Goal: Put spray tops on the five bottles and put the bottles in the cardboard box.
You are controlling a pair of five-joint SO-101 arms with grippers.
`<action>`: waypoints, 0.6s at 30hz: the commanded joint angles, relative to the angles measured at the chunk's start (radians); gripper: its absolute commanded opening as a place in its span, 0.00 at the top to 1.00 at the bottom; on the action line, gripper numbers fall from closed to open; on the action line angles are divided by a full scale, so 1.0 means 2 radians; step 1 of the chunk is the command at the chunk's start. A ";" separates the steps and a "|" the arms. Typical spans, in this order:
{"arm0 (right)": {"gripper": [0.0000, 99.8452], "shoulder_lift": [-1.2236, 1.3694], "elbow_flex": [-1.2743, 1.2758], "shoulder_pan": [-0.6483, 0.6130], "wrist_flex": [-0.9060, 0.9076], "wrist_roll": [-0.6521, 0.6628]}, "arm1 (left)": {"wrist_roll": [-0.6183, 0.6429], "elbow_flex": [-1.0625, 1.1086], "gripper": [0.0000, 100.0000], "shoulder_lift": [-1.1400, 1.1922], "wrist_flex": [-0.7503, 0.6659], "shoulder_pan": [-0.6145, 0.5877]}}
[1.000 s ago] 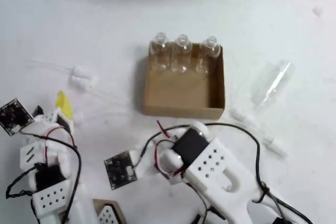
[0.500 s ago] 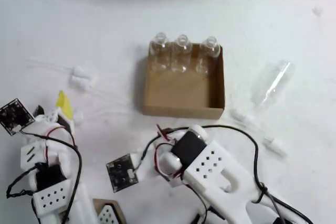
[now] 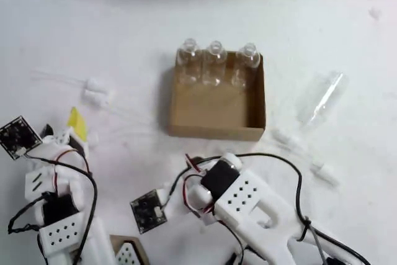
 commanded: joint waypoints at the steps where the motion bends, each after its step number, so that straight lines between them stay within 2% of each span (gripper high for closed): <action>1: 0.65 -0.003 0.038 -0.004 -0.049 0.006 | -0.005 -0.005 0.76 -0.010 -0.014 0.007; 8: 0.65 -0.004 0.088 -0.048 -0.089 0.000 | -0.005 -0.005 0.76 -0.010 -0.014 0.007; 15: 0.80 -0.003 0.117 -0.050 -0.132 -0.012 | -0.005 -0.005 0.76 -0.010 -0.014 0.007; 18: 0.81 -0.003 0.117 -0.049 -0.133 -0.015 | -0.005 -0.005 0.76 -0.010 -0.014 0.007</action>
